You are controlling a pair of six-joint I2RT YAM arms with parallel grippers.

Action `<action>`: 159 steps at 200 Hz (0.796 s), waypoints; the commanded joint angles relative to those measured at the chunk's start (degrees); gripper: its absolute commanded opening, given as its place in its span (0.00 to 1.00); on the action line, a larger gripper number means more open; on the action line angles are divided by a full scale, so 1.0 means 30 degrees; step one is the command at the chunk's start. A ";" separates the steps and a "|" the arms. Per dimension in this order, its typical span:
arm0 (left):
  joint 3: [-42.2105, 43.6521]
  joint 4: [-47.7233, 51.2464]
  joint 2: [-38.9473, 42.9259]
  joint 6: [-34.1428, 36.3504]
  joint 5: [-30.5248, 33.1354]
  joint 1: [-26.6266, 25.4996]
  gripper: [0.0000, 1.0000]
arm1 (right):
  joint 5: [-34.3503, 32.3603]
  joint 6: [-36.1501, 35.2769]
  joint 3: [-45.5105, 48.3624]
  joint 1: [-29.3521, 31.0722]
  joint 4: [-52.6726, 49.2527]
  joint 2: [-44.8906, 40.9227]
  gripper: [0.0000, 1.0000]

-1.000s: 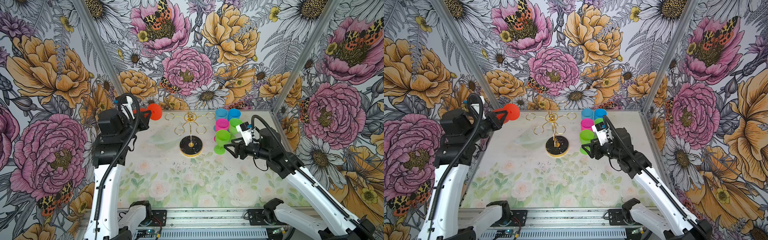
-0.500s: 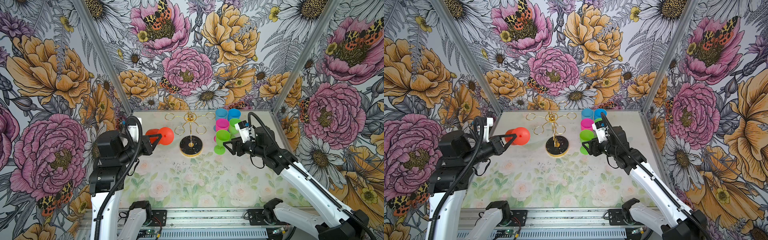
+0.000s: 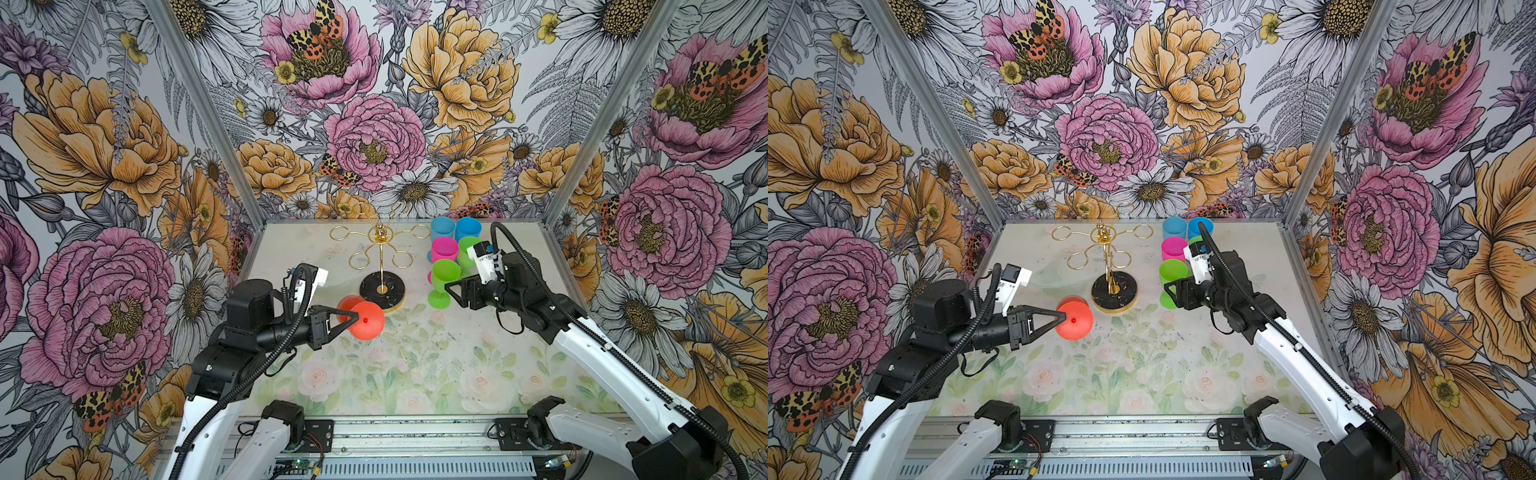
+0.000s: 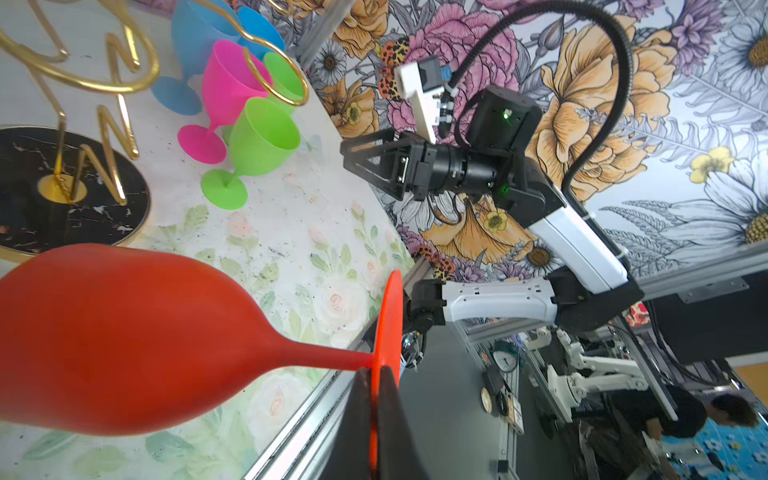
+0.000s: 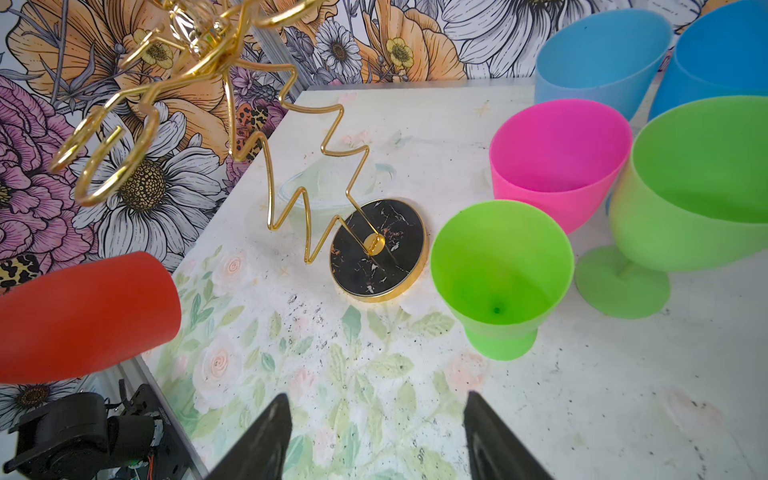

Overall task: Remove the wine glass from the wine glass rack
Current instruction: 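Lift the red glass clear of the rack and swing it toward the robot, then turn the red glass upright with the left gripper while the right gripper approaches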

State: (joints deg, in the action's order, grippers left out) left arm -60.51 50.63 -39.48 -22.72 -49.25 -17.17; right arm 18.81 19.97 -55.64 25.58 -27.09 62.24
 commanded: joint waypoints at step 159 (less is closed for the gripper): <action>0.1627 -0.5345 -0.5499 0.7908 1.3552 -1.4891 0.00 | 0.0143 0.0724 -0.1891 0.0035 -0.2735 0.1738 0.66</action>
State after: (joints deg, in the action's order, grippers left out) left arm -56.60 37.87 -55.44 -5.32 -16.62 -60.69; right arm 19.29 22.09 -58.41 25.58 -31.59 66.85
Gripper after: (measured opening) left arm 0.058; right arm 0.665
